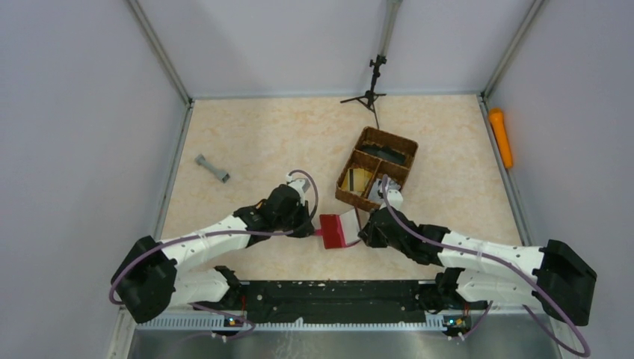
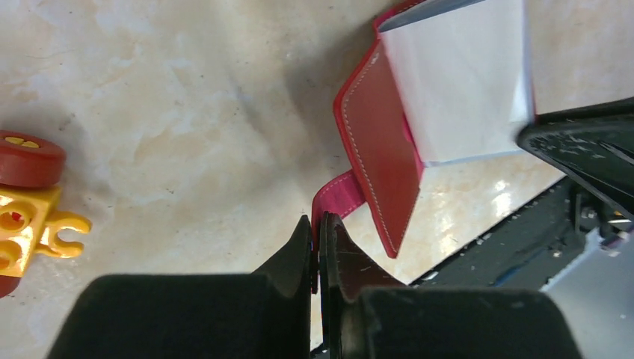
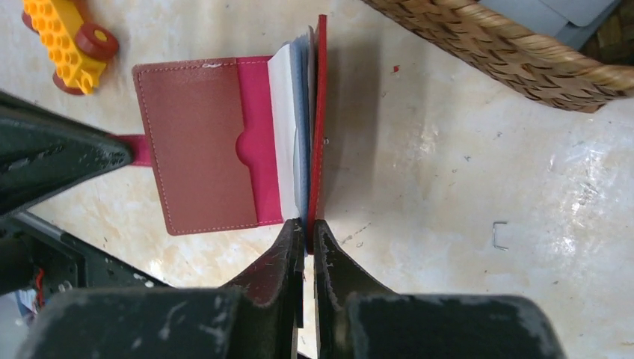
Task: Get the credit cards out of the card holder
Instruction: Remove the credit card from the card holder.
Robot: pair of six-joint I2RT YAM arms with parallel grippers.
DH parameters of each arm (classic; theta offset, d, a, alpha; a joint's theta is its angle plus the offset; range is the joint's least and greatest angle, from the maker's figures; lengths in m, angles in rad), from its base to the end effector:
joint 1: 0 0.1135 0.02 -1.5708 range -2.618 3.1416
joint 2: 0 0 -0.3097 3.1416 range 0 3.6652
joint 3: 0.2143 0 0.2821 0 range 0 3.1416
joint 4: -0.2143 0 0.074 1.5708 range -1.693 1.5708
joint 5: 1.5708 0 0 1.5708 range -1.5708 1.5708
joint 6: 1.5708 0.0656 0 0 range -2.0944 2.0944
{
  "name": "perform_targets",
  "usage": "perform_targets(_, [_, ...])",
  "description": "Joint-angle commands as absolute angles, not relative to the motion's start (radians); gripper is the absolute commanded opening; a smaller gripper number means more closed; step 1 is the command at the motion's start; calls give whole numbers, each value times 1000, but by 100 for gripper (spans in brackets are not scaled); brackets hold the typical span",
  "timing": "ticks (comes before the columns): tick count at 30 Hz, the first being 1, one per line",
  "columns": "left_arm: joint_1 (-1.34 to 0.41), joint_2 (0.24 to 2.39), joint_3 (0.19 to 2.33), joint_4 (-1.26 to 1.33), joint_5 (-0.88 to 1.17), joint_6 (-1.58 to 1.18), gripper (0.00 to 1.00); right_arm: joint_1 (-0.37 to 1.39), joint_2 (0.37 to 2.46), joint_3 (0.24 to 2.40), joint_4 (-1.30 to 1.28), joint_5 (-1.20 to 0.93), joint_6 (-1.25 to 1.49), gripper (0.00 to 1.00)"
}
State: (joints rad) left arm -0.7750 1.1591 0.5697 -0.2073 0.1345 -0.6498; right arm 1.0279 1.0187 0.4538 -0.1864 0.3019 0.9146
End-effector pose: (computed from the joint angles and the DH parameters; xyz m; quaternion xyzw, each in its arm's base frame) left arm 0.1765 -0.1852 0.1946 0.0831 0.9205 -0.2933 0.2443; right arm 0.1316 0.1803 0.1870 0.0085 0.9087 0.2473 0.3361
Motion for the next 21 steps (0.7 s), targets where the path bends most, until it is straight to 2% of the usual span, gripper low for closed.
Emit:
perform_targets(1, [-803,1225,637,-271,54,-590,3,1041,1035,485,-135,229,835,11])
perform_targets(3, [-817,1264,651,-284,26,-592,2,1040,1027,466,-108,217,834,18])
perform_targets(11, [-925,1399,745,-383,-175,-588,0,1040,965,410,-8,163,831,30])
perform_targets(21, [-972,1478,803,-416,-214,-599,0,1041,976,413,4,160,832,29])
